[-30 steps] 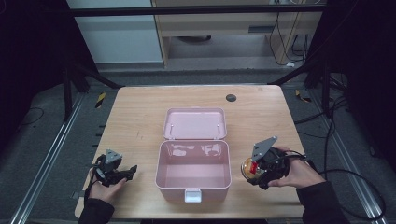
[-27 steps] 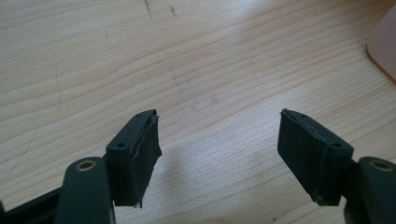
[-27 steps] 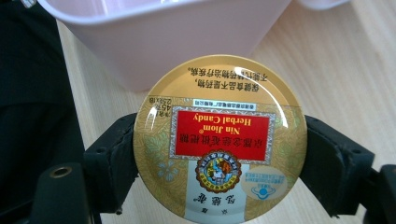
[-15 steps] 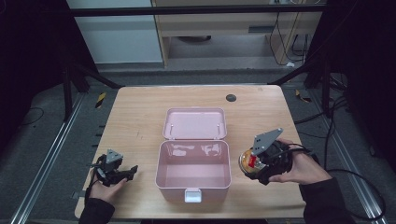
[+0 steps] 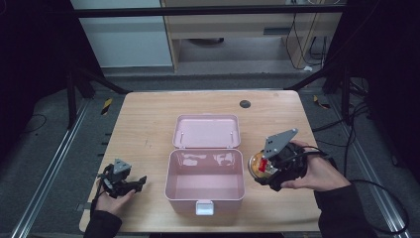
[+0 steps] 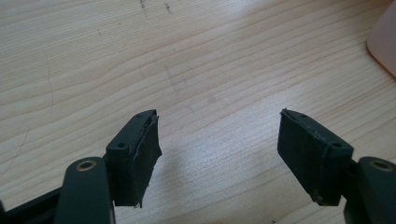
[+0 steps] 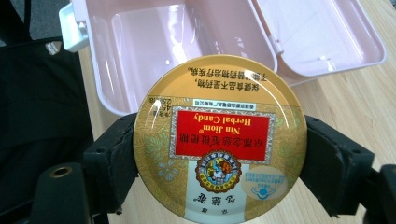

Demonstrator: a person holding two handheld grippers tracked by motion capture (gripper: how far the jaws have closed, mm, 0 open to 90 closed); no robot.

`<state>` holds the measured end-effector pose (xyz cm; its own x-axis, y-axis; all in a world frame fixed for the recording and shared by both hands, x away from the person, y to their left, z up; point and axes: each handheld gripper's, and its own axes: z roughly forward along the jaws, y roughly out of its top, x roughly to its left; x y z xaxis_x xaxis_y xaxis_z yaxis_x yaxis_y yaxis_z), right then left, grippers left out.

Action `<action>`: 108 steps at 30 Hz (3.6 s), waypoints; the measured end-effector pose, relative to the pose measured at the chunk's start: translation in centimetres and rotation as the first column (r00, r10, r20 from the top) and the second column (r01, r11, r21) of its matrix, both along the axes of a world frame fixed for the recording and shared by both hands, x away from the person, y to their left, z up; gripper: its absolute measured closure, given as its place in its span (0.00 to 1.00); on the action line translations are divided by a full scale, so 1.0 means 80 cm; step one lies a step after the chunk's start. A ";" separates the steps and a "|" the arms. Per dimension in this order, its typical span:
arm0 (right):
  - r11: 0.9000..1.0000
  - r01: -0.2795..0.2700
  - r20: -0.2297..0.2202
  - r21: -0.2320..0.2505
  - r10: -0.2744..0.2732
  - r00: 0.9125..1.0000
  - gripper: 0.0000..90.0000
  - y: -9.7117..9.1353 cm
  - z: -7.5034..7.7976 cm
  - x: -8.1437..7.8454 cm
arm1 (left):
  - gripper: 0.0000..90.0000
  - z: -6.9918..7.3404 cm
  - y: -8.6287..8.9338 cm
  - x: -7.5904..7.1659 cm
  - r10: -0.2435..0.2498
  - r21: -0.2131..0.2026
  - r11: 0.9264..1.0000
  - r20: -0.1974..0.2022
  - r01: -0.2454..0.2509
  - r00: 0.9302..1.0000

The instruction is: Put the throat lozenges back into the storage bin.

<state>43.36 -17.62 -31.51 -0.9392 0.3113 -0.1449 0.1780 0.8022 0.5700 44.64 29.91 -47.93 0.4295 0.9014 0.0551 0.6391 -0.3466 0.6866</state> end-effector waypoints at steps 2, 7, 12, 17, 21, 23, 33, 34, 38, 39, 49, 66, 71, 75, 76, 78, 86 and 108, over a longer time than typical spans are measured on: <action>1.000 -0.007 -0.001 -0.002 0.007 1.000 0.23 0.005 0.001 0.001 | 0.32 0.000 0.000 0.000 0.000 0.000 1.000 0.000 0.000 1.000; 1.000 -0.021 -0.006 0.002 0.021 1.000 0.23 0.018 0.000 0.004 | 0.32 -0.001 0.000 0.000 0.001 0.001 1.000 -0.002 -0.001 1.000; 0.999 -0.035 -0.010 0.020 0.036 0.999 0.23 0.031 0.002 0.009 | 0.32 -0.001 0.000 0.000 0.001 0.002 1.000 -0.003 -0.001 1.000; 0.998 -0.056 -0.017 0.011 0.056 0.998 0.23 0.048 -0.002 0.013 | 0.32 -0.001 0.000 0.000 0.001 0.003 1.000 -0.003 -0.001 1.000; 0.998 -0.069 -0.019 0.009 0.069 0.997 0.23 0.060 -0.006 0.016 | 0.32 -0.001 0.000 0.001 0.000 0.003 1.000 -0.003 0.000 1.000; 0.997 -0.075 -0.019 0.008 0.075 0.997 0.23 0.066 -0.009 0.018 | 0.32 -0.001 0.000 0.000 0.001 0.003 1.000 -0.003 -0.001 1.000; 0.996 -0.092 -0.026 0.006 0.092 0.995 0.23 0.083 -0.025 0.023 | 0.32 0.000 0.001 0.000 0.001 0.004 1.000 -0.002 -0.001 1.000; 0.996 -0.094 -0.028 0.004 0.094 0.995 0.23 0.085 -0.027 0.024 | 0.32 0.000 0.001 0.000 0.001 0.004 1.000 -0.002 -0.001 1.000; 0.995 -0.102 -0.036 0.002 0.102 0.994 0.23 0.089 -0.034 0.027 | 0.32 0.000 0.001 0.000 0.000 0.005 1.000 -0.003 0.000 1.000; 0.995 -0.100 -0.039 -0.002 0.100 0.994 0.23 0.091 -0.035 0.027 | 0.32 0.000 0.001 0.000 0.000 0.005 1.000 -0.003 0.000 1.000; 0.992 -0.123 -0.060 -0.036 0.121 0.991 0.23 0.102 -0.054 0.032 | 0.32 0.001 0.002 0.000 0.002 0.002 1.000 -0.002 -0.002 1.000; 0.987 -0.134 -0.099 -0.084 0.126 0.987 0.23 0.105 -0.083 0.036 | 0.32 0.000 0.002 0.000 0.000 0.002 1.000 -0.004 0.000 1.000; 0.986 -0.143 -0.114 -0.083 0.134 0.984 0.23 0.107 -0.086 0.037 | 0.32 0.000 0.002 0.000 0.000 0.001 1.000 -0.001 0.000 1.000; 0.983 -0.147 -0.127 -0.106 0.133 0.983 0.23 0.108 -0.090 0.038 | 0.32 0.000 0.002 0.000 0.000 0.004 1.000 -0.002 0.000 1.000; 0.983 -0.150 -0.128 -0.107 0.136 0.982 0.23 0.108 -0.090 0.038 | 0.32 0.000 0.002 0.000 -0.001 0.005 1.000 -0.003 0.001 1.000; 0.983 -0.153 -0.135 -0.098 0.140 0.981 0.23 0.109 -0.092 0.038 | 0.32 0.000 0.002 0.000 0.000 0.005 1.000 -0.002 0.000 1.000; 0.985 -0.151 -0.154 -0.086 0.137 0.979 0.23 0.106 -0.101 0.039 | 0.32 -0.001 0.002 0.000 -0.002 0.008 1.000 -0.005 0.002 1.000; 0.986 -0.127 -0.151 -0.111 0.109 0.983 0.19 0.104 -0.095 0.037 | 0.32 -0.002 0.001 0.001 -0.006 0.011 1.000 -0.012 0.006 1.000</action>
